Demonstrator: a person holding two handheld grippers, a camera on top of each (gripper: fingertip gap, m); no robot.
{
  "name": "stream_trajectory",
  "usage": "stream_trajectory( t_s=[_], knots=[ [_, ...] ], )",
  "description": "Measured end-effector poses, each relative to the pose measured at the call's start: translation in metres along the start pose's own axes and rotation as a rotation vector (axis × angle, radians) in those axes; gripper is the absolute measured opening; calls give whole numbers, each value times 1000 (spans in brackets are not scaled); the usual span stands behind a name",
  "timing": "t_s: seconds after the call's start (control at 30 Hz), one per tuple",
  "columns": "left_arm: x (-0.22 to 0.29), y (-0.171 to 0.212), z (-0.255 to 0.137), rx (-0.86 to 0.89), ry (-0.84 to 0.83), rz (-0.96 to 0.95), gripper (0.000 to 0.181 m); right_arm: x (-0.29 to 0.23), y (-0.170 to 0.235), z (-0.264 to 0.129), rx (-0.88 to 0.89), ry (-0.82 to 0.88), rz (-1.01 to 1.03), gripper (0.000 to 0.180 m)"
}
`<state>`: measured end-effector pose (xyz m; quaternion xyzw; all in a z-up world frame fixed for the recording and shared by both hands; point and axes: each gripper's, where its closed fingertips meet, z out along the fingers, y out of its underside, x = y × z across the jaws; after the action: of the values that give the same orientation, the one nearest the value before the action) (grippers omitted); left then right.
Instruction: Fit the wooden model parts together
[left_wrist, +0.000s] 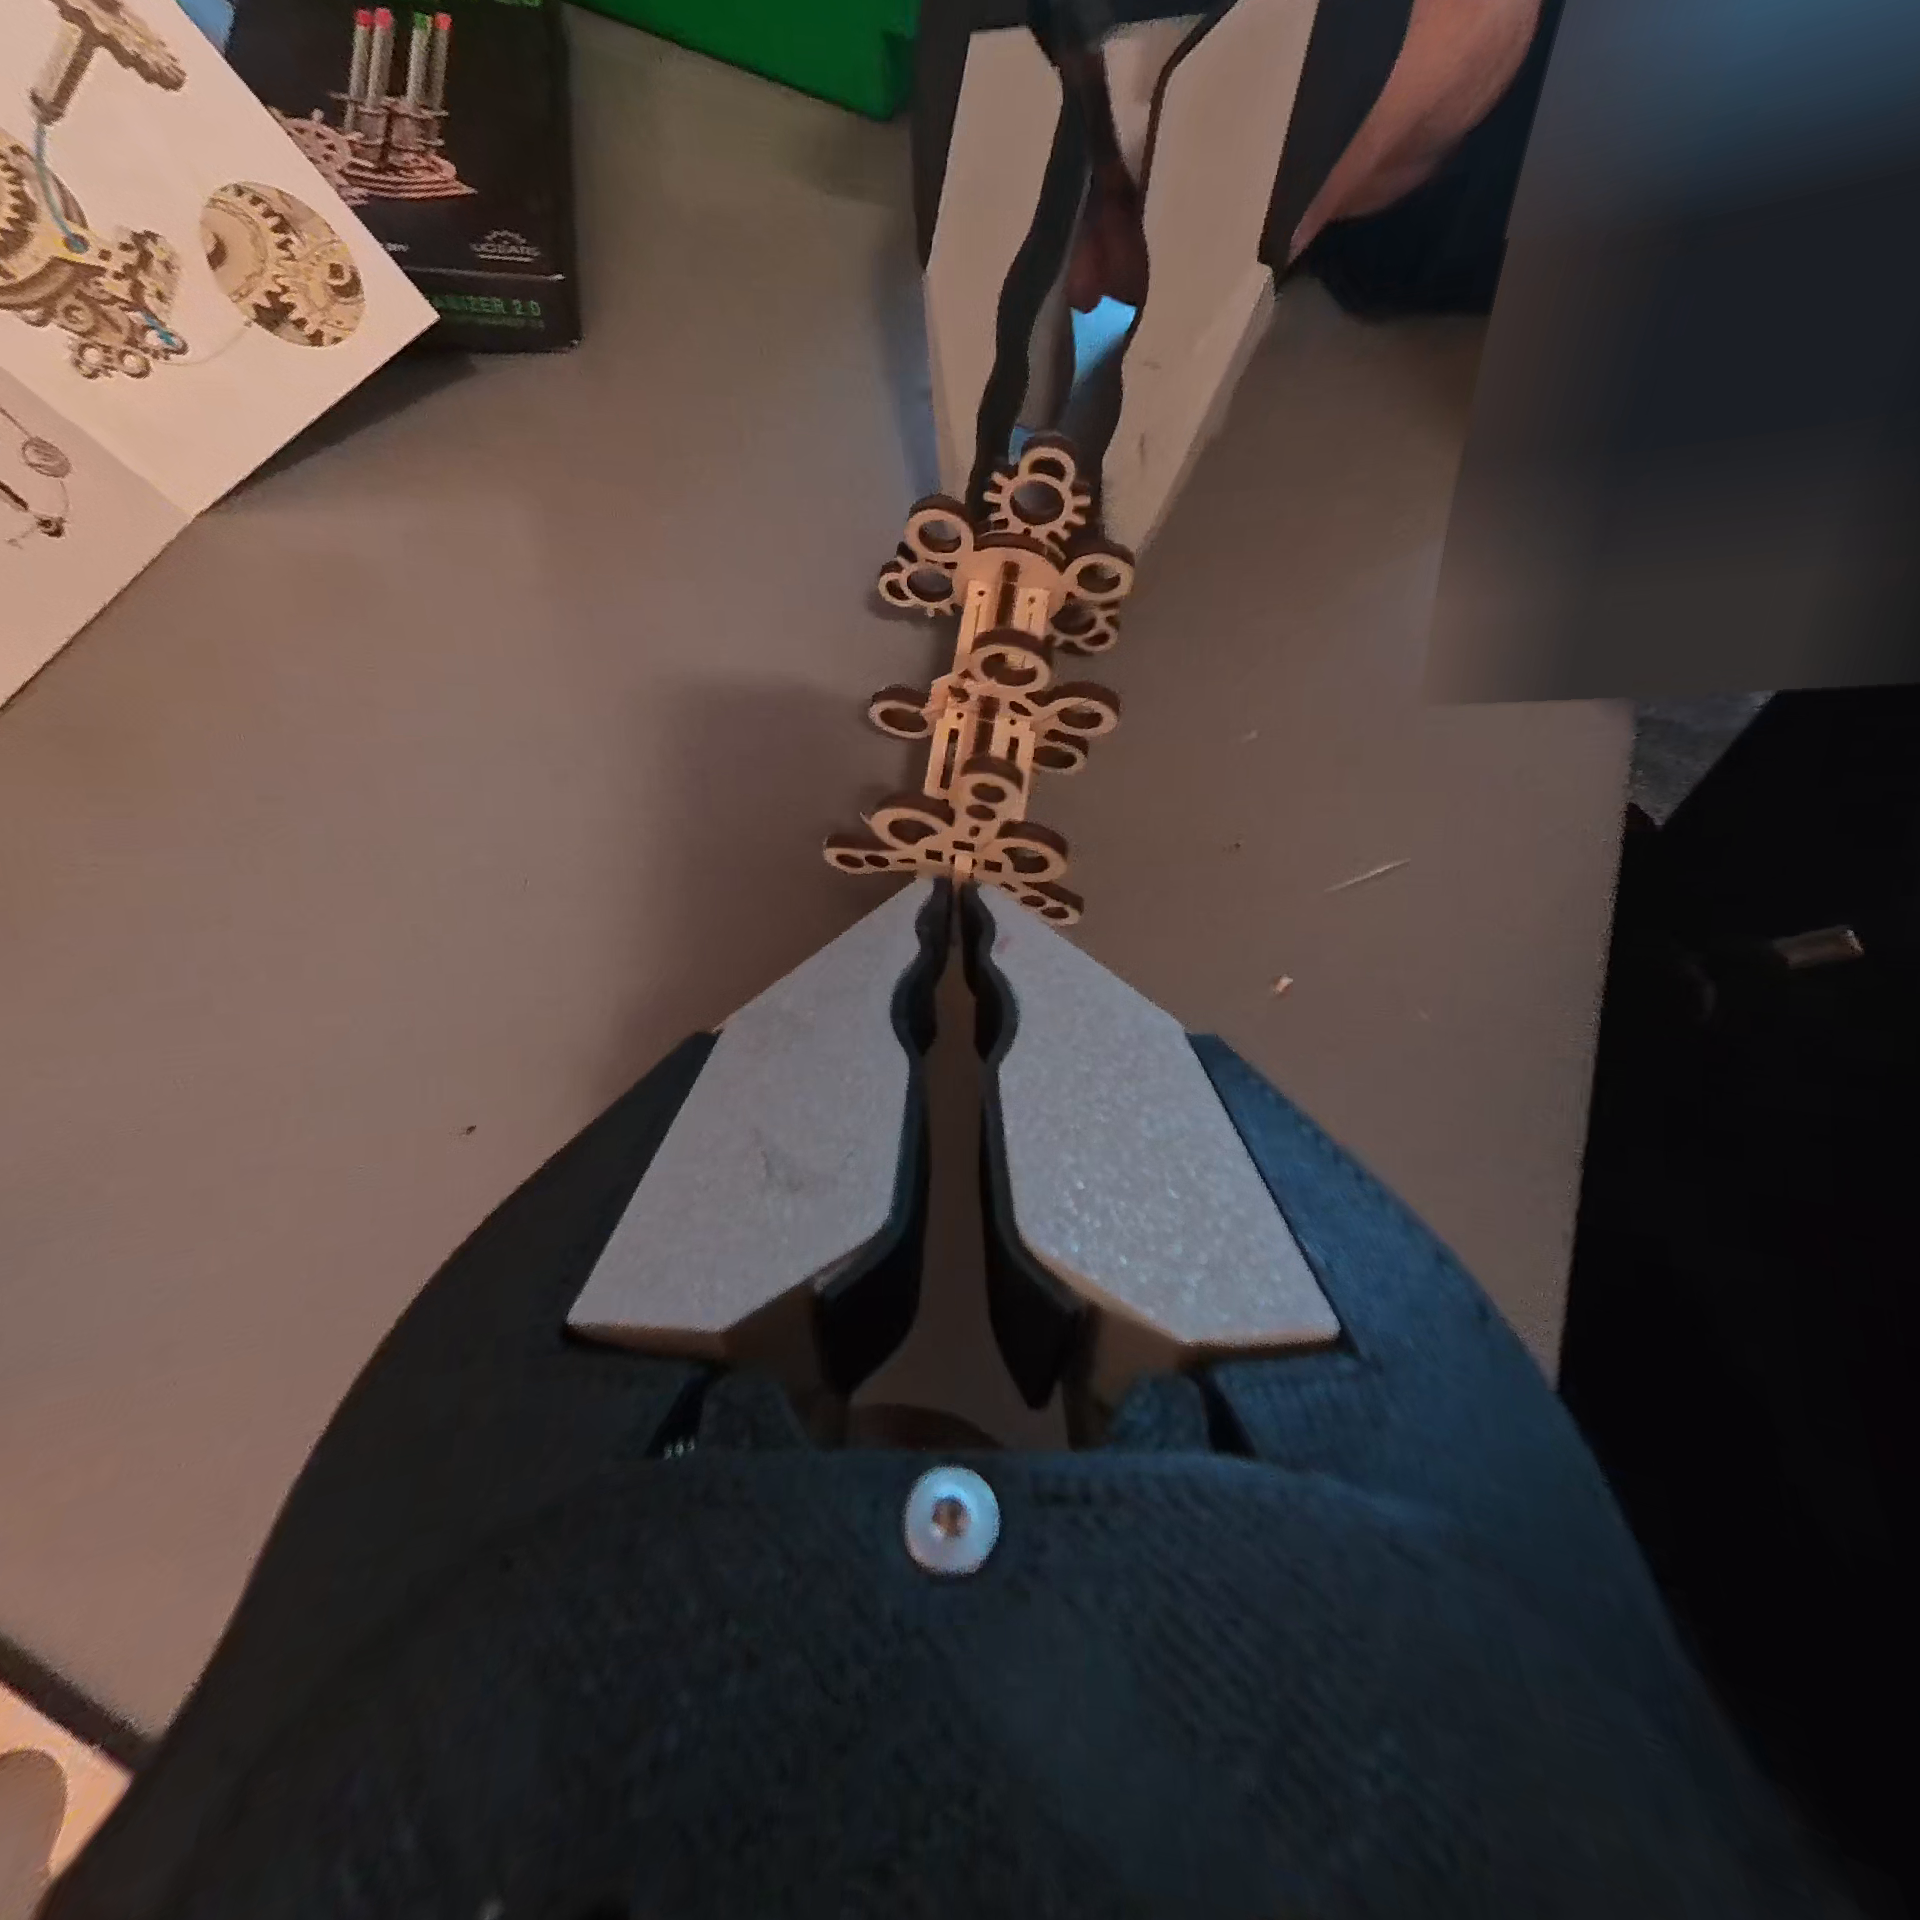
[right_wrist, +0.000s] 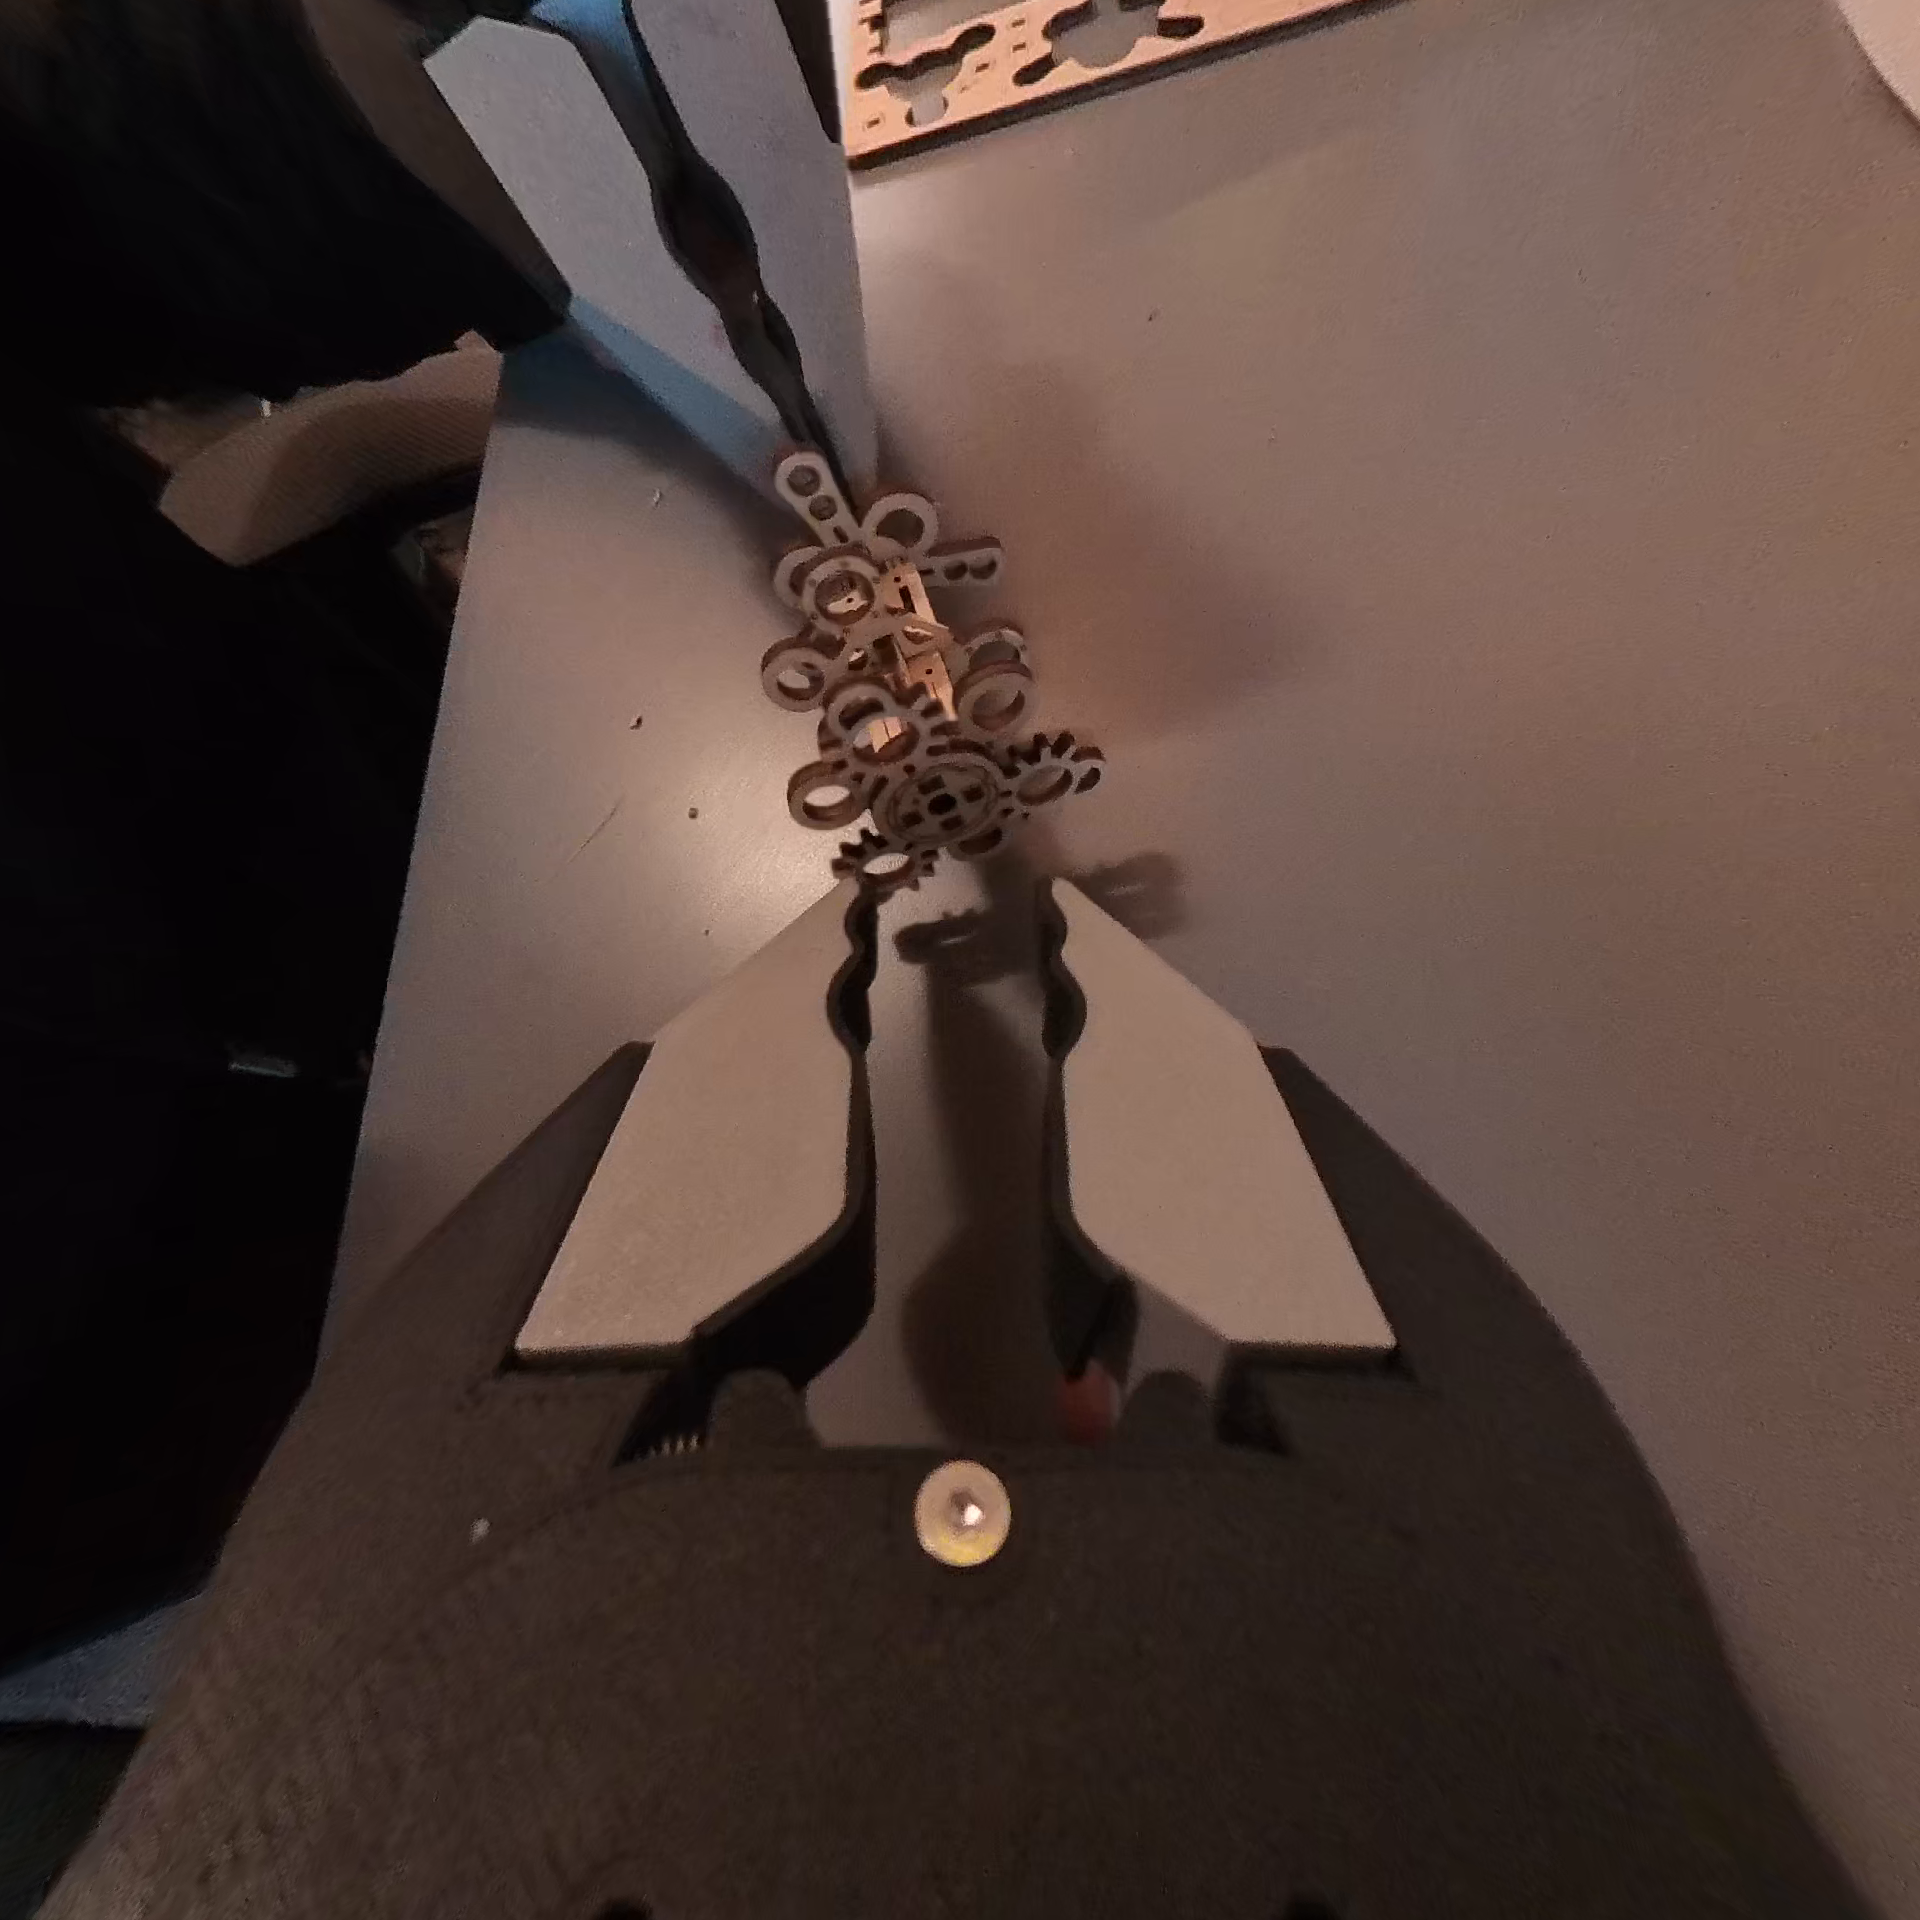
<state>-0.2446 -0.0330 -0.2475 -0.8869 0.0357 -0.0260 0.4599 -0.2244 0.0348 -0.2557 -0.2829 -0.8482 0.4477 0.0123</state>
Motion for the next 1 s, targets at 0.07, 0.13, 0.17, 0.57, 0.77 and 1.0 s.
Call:
stream_trajectory(
  t_s=[0.07,0.13,0.17,0.57,0.77,1.0],
  knots=[
    [0,1,-1,0,12,-6,0,-4,1,-1,-6,-22,-13,27],
    [-1,1,0,-4,15,2,0,-2,3,-2,-11,-16,-19,25],
    [-1,2,0,-7,15,7,0,-1,2,-3,-2,-16,-13,26],
    [-2,1,1,-8,31,29,0,-4,-17,-4,97,-78,17,11],
    [0,1,1,-8,57,21,0,-8,-18,-3,105,-100,28,0],
    [0,1,-5,13,74,24,1,-5,-17,-7,106,-116,79,21]
  ],
)
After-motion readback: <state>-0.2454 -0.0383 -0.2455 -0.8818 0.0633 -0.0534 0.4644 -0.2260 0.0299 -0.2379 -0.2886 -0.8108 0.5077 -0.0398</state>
